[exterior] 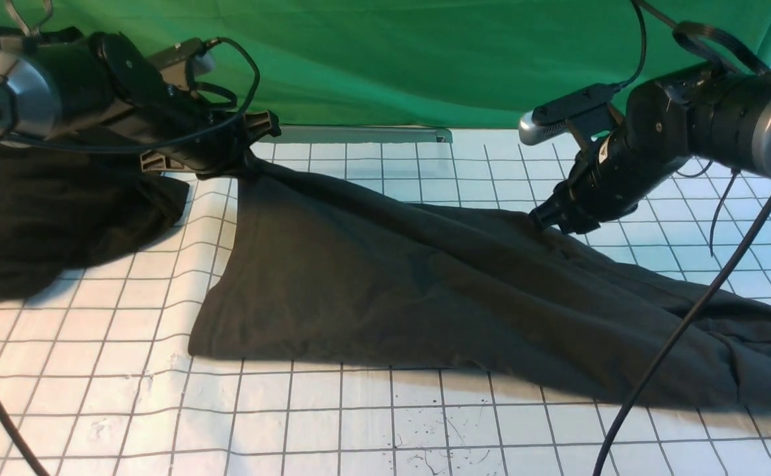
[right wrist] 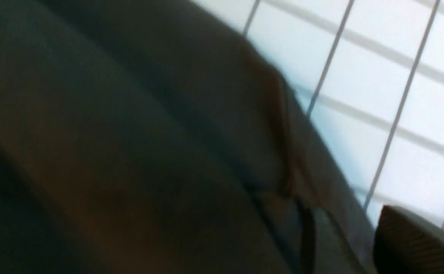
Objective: Fold a long-sleeved shirt over a white checkered tablecloth.
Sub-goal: 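Fold the black garment in half by bringing its near edge over to the far edge, then pull the folded dark garment lengthwise by its ends to straighten it flat on the table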
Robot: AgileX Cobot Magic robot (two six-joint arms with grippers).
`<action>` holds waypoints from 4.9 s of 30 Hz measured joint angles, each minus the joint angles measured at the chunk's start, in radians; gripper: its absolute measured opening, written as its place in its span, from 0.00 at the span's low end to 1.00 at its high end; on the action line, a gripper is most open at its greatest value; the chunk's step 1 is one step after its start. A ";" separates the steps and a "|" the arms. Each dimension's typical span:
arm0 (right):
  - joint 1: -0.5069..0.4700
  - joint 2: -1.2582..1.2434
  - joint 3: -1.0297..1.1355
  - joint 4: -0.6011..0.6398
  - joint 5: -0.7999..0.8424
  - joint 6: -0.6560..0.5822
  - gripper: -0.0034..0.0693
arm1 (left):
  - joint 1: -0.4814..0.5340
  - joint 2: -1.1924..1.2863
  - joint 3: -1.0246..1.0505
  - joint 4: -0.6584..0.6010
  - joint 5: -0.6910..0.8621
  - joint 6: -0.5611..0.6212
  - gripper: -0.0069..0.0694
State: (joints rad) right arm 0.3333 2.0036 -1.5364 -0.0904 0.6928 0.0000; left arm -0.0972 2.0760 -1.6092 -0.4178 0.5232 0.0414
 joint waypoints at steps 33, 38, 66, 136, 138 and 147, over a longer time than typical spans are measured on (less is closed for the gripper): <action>0.038 0.124 -0.125 0.275 0.045 -0.202 0.64 | 0.000 0.000 0.000 0.001 0.008 0.006 0.11; 0.043 0.165 -0.125 0.278 -0.021 -0.198 0.62 | 0.000 0.000 0.000 0.003 0.014 0.008 0.11; 0.043 0.179 -0.125 0.285 -0.047 -0.176 0.06 | 0.000 0.000 0.000 0.027 0.027 0.011 0.11; -0.264 -0.579 0.261 -0.070 0.507 -0.012 0.19 | 0.002 0.048 -0.482 0.053 0.522 -0.016 0.72; -0.302 -0.618 0.376 -0.069 0.502 0.000 0.30 | 0.002 0.048 -0.482 0.053 0.525 -0.016 0.72; -0.527 -0.594 0.651 0.025 0.248 0.000 0.49 | 0.002 0.048 -0.482 0.046 0.524 -0.017 0.72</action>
State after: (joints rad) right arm -0.1936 1.4094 -0.8850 -0.0657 0.9406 0.0000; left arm -0.0953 2.1236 -2.0914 -0.3723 1.0468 0.0245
